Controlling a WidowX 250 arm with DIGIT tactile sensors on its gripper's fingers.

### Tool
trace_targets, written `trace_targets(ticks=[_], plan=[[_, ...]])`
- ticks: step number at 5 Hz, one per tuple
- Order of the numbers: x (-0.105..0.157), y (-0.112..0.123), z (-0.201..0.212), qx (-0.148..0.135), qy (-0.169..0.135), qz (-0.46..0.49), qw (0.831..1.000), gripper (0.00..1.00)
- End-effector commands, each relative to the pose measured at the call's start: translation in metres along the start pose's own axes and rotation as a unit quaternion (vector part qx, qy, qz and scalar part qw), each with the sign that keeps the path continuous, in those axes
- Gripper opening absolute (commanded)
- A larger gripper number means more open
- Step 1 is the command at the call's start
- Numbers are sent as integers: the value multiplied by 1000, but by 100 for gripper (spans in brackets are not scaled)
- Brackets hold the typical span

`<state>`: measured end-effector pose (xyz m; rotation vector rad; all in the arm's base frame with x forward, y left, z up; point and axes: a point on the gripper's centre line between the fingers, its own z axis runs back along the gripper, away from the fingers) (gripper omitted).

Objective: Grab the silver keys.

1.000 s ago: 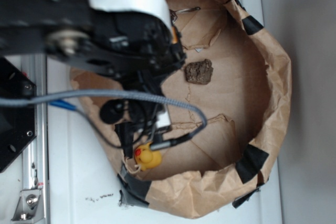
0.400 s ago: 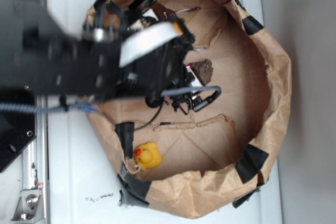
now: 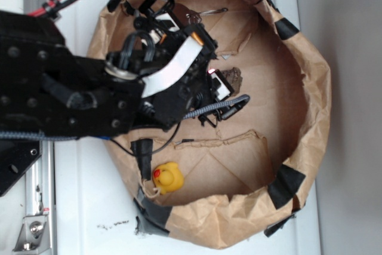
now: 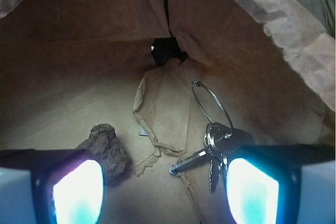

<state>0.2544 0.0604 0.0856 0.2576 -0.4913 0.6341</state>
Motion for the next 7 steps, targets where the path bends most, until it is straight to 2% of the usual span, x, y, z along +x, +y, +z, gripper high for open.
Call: trace_targets(ticks=[1,3,4,5,6,7], plan=[[12,-1,11,-12,-15,9,1000,100],[12,-1,11,-12,-15,9,1000,100],[8,9,-2,-49,-11,-49,998,100],[4,12,1,-65,0,-86,994,100],[12,15,-9,-52,53,-123,990,100],[14,13,-18,-32,42,-122,991,100]])
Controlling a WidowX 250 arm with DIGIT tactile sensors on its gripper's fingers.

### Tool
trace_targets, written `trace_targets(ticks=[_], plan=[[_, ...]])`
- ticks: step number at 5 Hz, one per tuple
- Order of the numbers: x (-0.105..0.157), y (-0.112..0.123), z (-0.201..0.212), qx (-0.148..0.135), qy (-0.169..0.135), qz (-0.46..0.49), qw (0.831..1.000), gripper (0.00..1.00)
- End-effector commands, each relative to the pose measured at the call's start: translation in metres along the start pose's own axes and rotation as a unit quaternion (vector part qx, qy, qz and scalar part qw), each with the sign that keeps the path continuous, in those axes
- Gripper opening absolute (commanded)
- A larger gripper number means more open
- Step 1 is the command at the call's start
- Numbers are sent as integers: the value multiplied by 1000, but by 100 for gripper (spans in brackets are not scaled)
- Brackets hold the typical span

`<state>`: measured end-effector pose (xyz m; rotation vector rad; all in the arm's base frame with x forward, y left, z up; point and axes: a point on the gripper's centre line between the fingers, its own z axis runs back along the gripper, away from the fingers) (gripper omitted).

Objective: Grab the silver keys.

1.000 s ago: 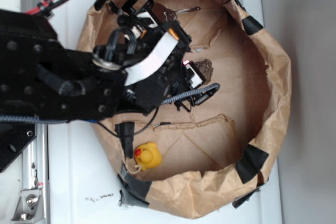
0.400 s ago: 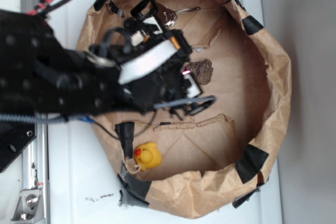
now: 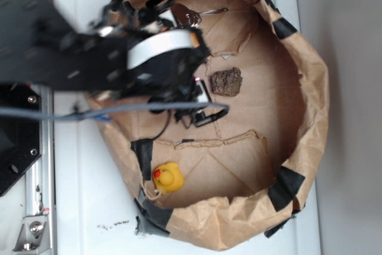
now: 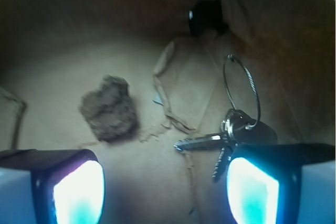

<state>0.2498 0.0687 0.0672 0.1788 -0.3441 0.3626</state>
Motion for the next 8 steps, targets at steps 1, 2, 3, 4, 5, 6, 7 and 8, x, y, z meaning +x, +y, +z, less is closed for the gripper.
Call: trace_targets(ticks=[1,2,3,4,5,6,7,8], plan=[[13,0,-8,15,-33,3,999,100],[9,4,-11,22,-31,-1,999,100],[11,17,-15,39,-40,-1,998,100],[14,28,-12,48,-43,1,998,100],[16,35,-14,44,-49,-2,998,100],[16,39,-17,54,-55,-8,997,100],[17,41,-15,61,-77,-4,995,100],[19,43,-12,61,-82,-3,995,100]])
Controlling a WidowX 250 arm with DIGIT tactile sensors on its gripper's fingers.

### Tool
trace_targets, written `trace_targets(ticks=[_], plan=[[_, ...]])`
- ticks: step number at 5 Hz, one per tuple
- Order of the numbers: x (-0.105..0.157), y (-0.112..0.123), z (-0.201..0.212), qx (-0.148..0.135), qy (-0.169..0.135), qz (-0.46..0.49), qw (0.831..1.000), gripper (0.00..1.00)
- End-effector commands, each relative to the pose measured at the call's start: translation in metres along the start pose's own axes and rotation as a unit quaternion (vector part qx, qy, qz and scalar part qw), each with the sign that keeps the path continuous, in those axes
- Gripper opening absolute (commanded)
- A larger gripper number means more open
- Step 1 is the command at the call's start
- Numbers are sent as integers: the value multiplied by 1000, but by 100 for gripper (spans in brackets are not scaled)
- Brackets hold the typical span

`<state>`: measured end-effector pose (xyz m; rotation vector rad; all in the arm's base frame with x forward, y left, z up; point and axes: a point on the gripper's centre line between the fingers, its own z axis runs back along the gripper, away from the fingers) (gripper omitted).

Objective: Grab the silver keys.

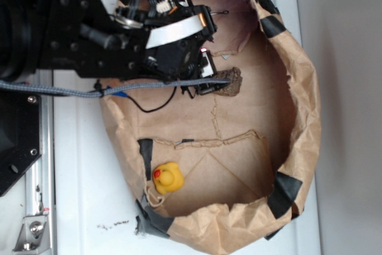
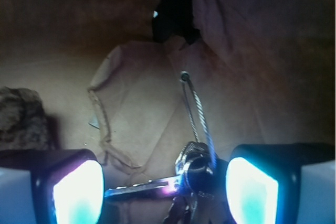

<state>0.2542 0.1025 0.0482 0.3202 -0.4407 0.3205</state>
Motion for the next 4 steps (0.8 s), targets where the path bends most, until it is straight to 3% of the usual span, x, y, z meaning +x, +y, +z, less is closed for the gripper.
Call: trace_targets(ticks=[1,2,4], plan=[[13,19,15,14,-35,29,999,100],[15,18,8,34,-48,32,998,100],[16,18,2,48,-59,31,997,100]])
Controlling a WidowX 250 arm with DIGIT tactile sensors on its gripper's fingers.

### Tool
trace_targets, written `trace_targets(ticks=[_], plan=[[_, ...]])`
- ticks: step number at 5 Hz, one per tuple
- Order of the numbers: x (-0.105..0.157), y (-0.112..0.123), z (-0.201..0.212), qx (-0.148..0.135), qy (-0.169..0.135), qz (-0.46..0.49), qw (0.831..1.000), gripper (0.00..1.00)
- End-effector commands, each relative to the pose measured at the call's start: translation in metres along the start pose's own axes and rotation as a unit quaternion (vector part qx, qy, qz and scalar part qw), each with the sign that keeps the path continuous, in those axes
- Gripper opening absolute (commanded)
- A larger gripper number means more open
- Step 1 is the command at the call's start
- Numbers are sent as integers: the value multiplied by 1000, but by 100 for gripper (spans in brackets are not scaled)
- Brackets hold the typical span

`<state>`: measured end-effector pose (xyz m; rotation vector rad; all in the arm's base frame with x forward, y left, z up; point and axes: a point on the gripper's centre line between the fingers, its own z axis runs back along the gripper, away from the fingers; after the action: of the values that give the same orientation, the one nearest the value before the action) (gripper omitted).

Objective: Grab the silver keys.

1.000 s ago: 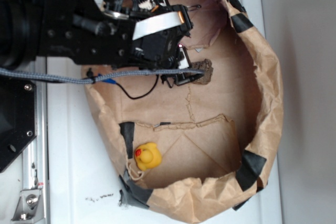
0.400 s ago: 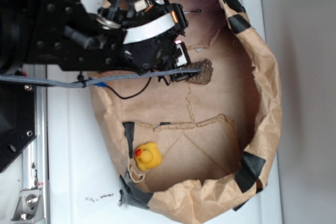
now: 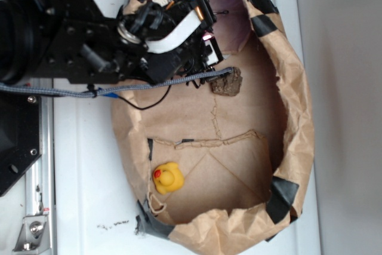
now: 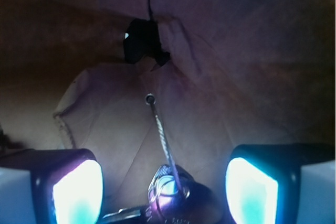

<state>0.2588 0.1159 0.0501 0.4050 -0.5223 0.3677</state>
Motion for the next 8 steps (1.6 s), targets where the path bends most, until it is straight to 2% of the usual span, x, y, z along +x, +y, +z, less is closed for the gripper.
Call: trace_targets(ticks=[1,2,3,4,8], plan=[[7,4,1,5,-16,4,1000,100],[0,-7,-11,-2,-13,-10,1000,100],[-5,-16,-17,5,-34,-22,999,100],[-3,-16,-16,4,-29,-4,1000,0],[-1,-12,-2,-15,-18,1,1000,0]])
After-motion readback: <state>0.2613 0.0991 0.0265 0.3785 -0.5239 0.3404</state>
